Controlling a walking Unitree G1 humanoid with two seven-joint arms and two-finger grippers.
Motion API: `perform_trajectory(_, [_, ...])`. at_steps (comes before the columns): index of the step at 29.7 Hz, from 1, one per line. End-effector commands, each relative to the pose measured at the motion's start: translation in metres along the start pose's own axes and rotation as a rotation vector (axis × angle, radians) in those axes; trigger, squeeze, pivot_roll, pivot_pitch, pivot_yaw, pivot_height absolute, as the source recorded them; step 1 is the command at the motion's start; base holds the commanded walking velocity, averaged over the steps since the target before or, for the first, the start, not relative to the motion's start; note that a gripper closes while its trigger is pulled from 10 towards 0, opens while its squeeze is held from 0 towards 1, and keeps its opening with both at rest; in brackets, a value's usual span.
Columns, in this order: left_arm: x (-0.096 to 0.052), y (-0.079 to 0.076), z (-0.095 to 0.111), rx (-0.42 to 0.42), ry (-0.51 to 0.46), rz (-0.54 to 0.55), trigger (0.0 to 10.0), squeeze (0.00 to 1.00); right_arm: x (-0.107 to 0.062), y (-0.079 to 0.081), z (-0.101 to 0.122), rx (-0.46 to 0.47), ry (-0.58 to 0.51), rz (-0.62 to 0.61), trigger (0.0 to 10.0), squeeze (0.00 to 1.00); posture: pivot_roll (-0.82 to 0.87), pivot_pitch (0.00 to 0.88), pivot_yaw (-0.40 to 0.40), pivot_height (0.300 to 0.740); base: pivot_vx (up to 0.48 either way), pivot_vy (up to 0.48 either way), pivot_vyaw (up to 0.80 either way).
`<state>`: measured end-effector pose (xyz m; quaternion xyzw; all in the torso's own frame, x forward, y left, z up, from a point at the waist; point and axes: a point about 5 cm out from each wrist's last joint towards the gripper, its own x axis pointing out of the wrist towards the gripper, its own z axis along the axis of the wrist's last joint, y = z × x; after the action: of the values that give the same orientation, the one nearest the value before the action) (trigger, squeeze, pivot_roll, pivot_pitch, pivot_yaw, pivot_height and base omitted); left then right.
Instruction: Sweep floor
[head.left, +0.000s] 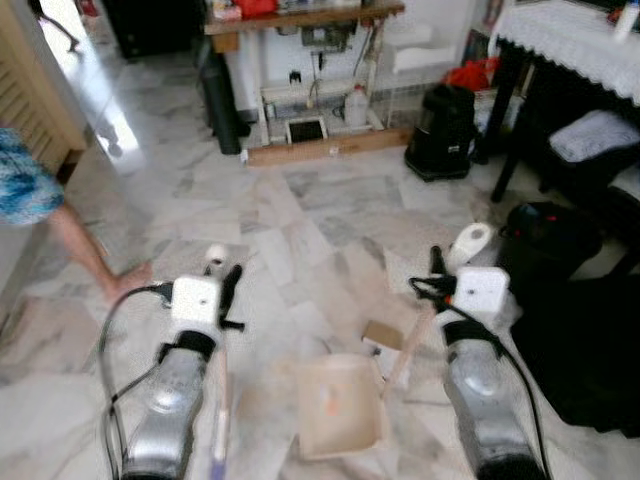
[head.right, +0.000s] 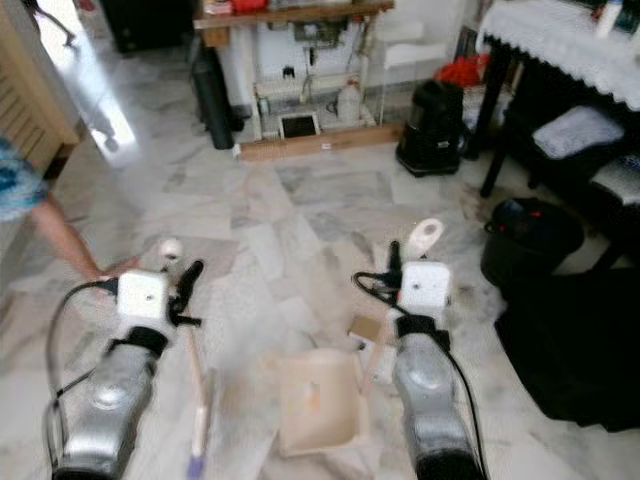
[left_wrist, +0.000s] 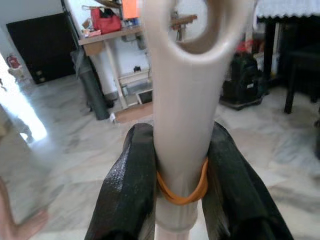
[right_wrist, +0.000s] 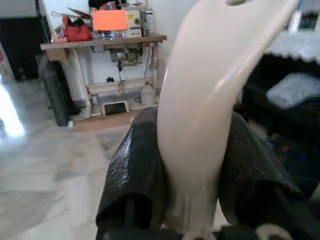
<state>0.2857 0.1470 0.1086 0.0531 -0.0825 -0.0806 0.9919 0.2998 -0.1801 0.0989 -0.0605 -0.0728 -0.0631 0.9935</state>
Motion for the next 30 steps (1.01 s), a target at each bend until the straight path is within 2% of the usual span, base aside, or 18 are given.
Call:
perform_trajectory(1, [0.0001,0.0120,0.0076,0.020,-0.034,0.032,10.0,0.00,0.0056,0.0130,0.0151,0.023,-0.066,0.029,10.0,0.00,0.10,0.016,0.047,0.740,0.368,0.000,0.00])
perform_trajectory(30, [0.0003,0.0118,0.0073,0.019,-0.034,0.038,10.0,0.00,0.0086,0.0149,0.0170,0.025,-0.071,0.040,10.0,0.00,0.10,0.010,0.039,0.740,0.363,0.000,0.00])
